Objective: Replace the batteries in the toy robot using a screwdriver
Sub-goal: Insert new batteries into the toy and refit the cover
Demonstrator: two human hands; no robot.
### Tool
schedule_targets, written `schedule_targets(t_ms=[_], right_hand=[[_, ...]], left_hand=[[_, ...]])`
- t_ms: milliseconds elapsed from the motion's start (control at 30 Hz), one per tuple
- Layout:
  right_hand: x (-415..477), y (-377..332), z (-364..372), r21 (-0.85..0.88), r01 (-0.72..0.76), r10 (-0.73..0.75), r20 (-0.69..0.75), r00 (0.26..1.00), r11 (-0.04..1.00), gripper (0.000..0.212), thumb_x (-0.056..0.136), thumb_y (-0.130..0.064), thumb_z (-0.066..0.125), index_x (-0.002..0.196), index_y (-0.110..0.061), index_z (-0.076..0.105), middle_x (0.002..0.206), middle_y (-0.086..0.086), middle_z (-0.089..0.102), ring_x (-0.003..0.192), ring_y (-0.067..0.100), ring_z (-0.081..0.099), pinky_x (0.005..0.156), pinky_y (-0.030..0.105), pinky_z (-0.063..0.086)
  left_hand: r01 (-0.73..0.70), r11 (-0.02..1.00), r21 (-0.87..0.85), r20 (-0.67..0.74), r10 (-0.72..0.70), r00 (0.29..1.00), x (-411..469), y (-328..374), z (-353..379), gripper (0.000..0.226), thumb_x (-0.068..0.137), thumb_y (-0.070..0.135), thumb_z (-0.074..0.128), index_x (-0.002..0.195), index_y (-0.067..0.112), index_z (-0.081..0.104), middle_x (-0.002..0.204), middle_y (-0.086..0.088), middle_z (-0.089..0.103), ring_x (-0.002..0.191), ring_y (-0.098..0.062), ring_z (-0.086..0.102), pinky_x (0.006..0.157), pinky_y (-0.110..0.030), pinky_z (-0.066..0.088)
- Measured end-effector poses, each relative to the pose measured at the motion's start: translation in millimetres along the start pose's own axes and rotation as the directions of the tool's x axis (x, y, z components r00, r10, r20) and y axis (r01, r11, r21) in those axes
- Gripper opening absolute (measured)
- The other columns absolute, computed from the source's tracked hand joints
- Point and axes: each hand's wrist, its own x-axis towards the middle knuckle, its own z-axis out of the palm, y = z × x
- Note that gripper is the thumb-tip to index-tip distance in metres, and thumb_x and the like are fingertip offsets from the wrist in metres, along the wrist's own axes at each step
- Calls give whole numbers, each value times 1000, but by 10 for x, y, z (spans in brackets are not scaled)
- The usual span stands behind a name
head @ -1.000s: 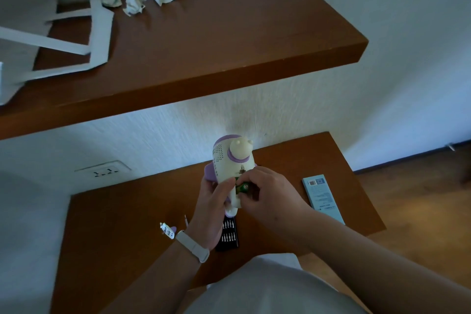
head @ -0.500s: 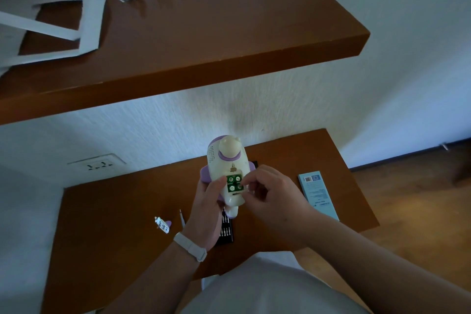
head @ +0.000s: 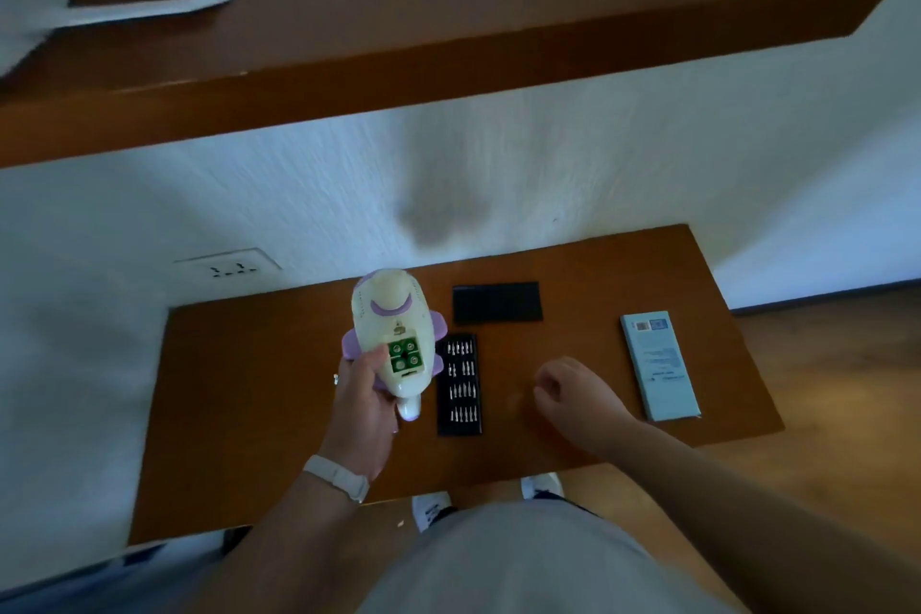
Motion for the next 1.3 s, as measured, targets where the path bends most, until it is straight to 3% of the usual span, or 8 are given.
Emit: schedule_targets(t_ms=[200,367,633,733,867,1067,1233,1300], right_hand=[[160,-178,371,-29,85,-83,81,993,996,9,96,-32,55,104,-32,59,97,-15,50,79,4,55,65,16,45],[277,-456,639,-31,187,-183,106,977,982,13,97,-30,53,106,-26,60,99,-12,49,81,7,53,69,21,46],[520,-988,1024,-93,315,-298,157,941,945,25,98,-31,52,119,-19,57,103,-8,47,76,5,50,64,20,41],[638,-1184,1208,-109,311,-293,153,944,944,29,97,-31,53,123,-18,57,104,-9,46,72,3,47,60,18,35],[787,-1432,1432,-129,301,-288,110,951,945,35,96,-34,57,126,-17,54,106,-7,50,87,8,51,71,23,40],[1028,-1703,1676,-192,218,-213,49,976,957,31,95,-38,58,118,-18,56,111,-3,53,75,4,49,55,19,32],[1078,-1805,1752,-257,217,-205,72,976,942,20,94,-34,58,108,-20,59,102,-5,50,69,7,48,51,21,31],[1051,-1807,1764,-249,223,-211,72,975,943,18,94,-31,59,108,-20,60,99,-7,44,67,6,47,51,21,31]], left_hand=[[2,999,49,-52,1,999,-178,-19,-344,41,99,23,38,122,34,70,121,-6,72,104,-23,72,80,-31,59],[26,1000,-17,-262,-29,965,-352,-39,-701,45,97,26,47,141,19,52,137,-19,59,130,-40,54,104,-54,45],[-25,1000,12,-304,27,952,-564,54,-1190,56,92,31,47,147,23,43,136,-22,60,113,-45,62,96,-54,46],[-15,1000,-14,-318,10,948,-613,33,-1389,58,93,30,49,149,21,41,137,-26,58,118,-51,59,102,-61,43],[-19,999,-31,-350,7,937,-669,6,-1578,59,92,28,52,149,18,40,138,-28,56,125,-49,54,107,-72,37],[-27,999,-37,-355,13,935,-771,13,-1741,53,96,23,50,148,15,42,134,-28,60,120,-46,60,100,-64,48],[-22,999,-36,-341,9,940,-802,42,-1835,51,96,24,49,146,15,44,129,-23,66,106,-41,69,80,-40,59],[-23,999,-27,-337,13,941,-777,46,-1862,50,95,25,51,144,15,46,127,-21,67,102,-41,70,79,-40,59]])
